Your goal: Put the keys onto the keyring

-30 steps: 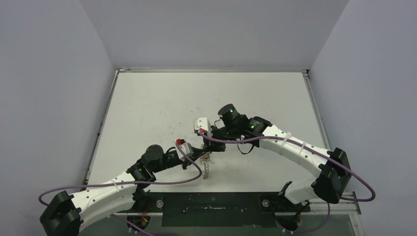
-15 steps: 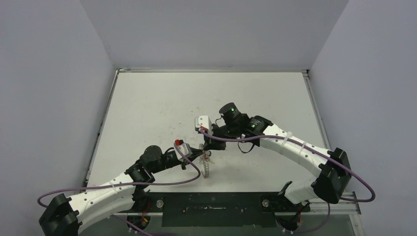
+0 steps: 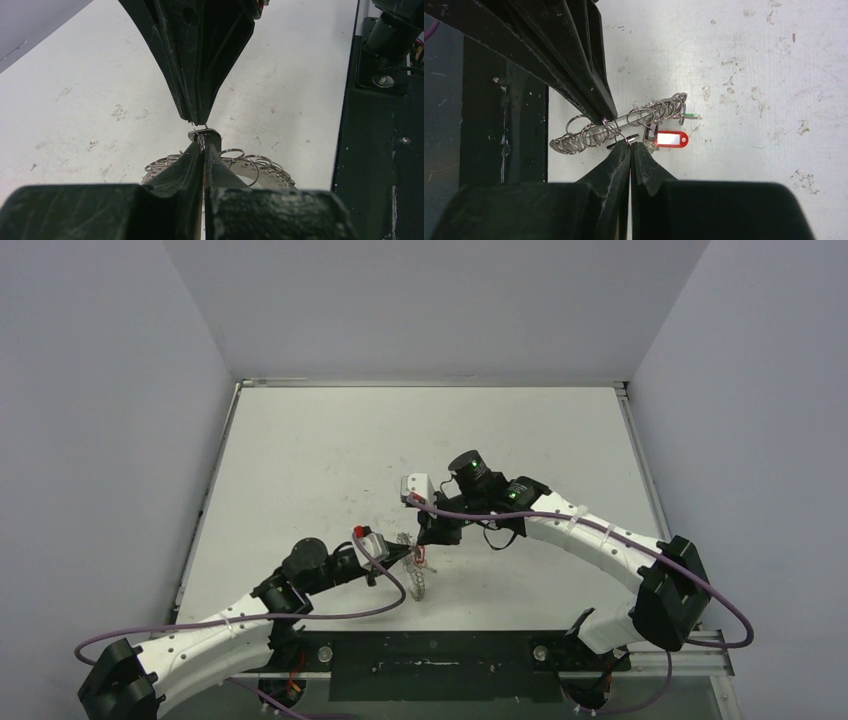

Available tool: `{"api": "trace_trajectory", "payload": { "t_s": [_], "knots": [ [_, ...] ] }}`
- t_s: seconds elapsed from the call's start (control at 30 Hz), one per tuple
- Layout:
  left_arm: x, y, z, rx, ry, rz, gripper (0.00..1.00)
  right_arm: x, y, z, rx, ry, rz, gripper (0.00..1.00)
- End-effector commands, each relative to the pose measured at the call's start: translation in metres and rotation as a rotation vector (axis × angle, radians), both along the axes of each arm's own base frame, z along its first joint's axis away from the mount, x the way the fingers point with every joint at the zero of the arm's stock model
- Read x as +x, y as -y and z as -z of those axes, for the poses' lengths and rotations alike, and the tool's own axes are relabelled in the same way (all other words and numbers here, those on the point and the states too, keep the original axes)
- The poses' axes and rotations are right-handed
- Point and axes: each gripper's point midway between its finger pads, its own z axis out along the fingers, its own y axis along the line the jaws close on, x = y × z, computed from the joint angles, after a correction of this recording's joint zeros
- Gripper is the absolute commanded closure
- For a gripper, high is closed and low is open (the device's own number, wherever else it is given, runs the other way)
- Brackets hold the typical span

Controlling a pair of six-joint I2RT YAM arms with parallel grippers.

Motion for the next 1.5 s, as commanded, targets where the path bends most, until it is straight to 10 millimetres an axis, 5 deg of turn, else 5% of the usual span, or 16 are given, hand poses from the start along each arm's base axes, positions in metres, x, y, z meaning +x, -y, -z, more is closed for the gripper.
{"api": "trace_trajectory", "payload": {
  "t_s": [0.0, 0.77, 1.17, 1.47],
  "knots": [
    [0.001, 0.0, -0.017, -0.047, 0.046, -0.004, 1.0, 0.013, -0.003, 0.012, 0.004, -0.001, 0.025, 1.0],
    [-0.001, -0.001, -0.019, -0.056, 0.068, 0.002, 1.0, 0.012, -0.022, 0.041, 0.081, -0.074, 0.026, 0.99],
    [0.001, -0.004, -0.021, -0.066, 0.076, -0.015, 1.0, 0.036, 0.018, 0.011, 0.087, 0.102, 0.181, 0.48],
    [0.024, -0.008, -0.024, -0.087, 0.074, -0.134, 1.0, 0.064, 0.048, -0.021, 0.183, 0.218, 0.397, 0.15]
  ]
}}
